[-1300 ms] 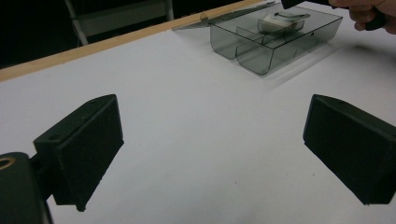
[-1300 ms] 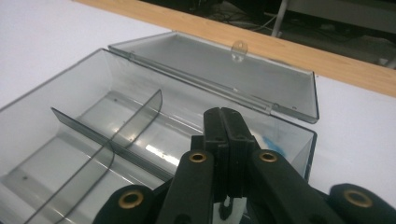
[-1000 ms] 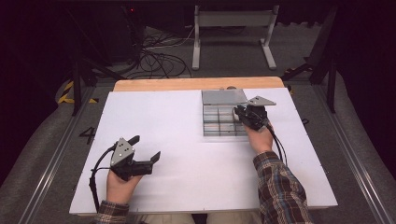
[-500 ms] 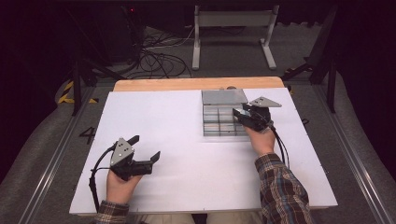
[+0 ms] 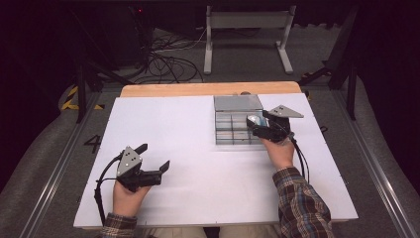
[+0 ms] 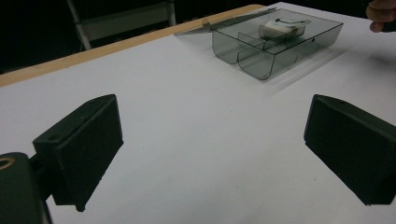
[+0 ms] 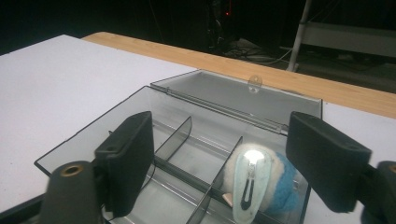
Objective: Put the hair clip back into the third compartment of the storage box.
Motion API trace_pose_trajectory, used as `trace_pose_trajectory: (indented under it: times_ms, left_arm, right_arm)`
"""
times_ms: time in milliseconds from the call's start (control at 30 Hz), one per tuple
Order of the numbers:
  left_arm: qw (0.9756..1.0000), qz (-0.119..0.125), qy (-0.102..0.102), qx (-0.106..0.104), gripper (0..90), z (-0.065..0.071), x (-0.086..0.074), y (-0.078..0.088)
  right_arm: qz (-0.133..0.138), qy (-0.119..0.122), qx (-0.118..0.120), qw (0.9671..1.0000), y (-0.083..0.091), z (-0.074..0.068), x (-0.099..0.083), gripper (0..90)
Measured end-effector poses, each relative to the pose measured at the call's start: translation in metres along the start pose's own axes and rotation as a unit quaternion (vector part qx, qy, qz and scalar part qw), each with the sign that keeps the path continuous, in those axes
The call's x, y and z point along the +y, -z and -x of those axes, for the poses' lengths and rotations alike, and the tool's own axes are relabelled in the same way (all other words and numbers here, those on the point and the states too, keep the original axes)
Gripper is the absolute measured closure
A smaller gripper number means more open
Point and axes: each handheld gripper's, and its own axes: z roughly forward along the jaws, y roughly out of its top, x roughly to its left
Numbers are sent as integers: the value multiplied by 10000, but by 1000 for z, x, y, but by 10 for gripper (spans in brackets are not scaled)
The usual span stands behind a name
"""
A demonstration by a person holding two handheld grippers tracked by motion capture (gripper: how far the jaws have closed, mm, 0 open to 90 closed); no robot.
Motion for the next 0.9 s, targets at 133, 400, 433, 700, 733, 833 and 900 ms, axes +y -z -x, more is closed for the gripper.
trace_pose_trajectory:
  times_ms: [133, 400, 433, 700, 733, 833, 900]
  left_arm:
    - [10000, 6, -16, 18, 50, 0, 0, 0]
    - [10000, 12, -11, 32, 48, 0, 0, 0]
    - [10000, 14, -2, 27, 48, 0, 0, 0]
    - [10000, 5, -26, 19, 48, -1, 0, 1]
    - [10000, 10, -33, 24, 48, -1, 0, 1]
    - [10000, 21, -41, 24, 48, -1, 0, 1]
    - [10000, 24, -27, 26, 47, 0, 0, 1]
  right_arm:
    - [72, -38, -1, 10000, 5, -1, -1, 180]
    - [113, 66, 20, 9999, 12, -4, -5, 109]
    - [107, 79, 15, 9999, 13, -4, -6, 101]
    - [149, 116, 109, 9998, 19, -7, -9, 48]
    - [162, 118, 105, 9997, 20, -7, -10, 44]
    - [202, 97, 142, 9996, 24, -8, -11, 36]
    - [232, 93, 168, 9995, 26, -8, -12, 30]
